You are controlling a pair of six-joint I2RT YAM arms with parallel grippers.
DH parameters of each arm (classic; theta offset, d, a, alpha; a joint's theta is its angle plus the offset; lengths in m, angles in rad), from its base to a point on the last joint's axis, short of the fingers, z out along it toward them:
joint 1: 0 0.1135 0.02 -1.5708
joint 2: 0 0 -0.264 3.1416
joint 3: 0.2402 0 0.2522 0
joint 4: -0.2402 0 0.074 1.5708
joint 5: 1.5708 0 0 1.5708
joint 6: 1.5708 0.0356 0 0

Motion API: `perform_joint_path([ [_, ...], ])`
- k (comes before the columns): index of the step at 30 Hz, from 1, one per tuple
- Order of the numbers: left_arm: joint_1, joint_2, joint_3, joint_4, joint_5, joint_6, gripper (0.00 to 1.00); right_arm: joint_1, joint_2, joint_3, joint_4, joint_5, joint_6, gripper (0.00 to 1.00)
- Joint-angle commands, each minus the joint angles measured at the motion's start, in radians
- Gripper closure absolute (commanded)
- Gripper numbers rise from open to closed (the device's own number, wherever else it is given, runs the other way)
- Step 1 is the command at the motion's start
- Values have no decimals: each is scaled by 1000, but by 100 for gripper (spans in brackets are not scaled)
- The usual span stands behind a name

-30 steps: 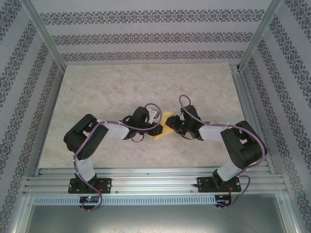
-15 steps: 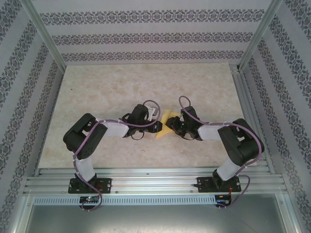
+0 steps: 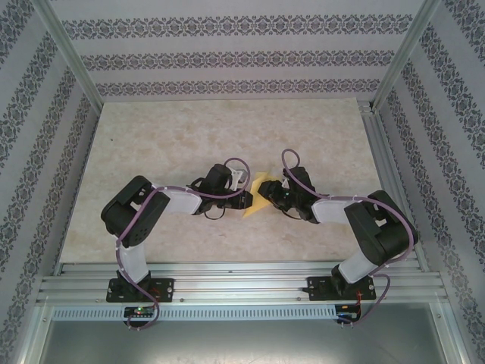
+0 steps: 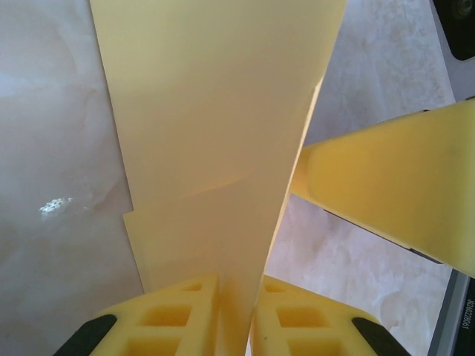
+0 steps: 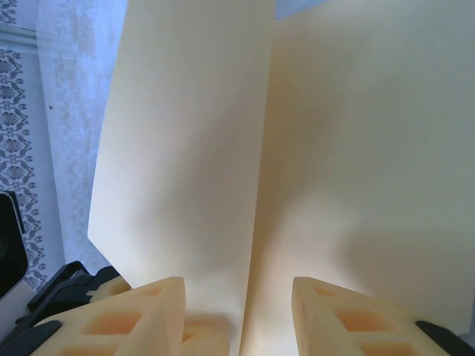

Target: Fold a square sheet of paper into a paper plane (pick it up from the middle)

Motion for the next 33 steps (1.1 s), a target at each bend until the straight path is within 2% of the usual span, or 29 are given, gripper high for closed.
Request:
perform_joint_path([
  [1,9,31,15,11,19,-19,80,-5,-2,47,-32,10,-45,57],
  [13,14,47,25,-7,4,-64,81,1,90,136,-147,26,-102,54],
  [24,14,40,37,-20,25,-61,78,14,130,176,-270,101,-131,51],
  [29,15,47,41,-34,25,-55,82,18,136,169,-228,86,-122,50],
  [33,15,56,49,-50,20,-44,84,17,78,130,-137,64,-118,49],
])
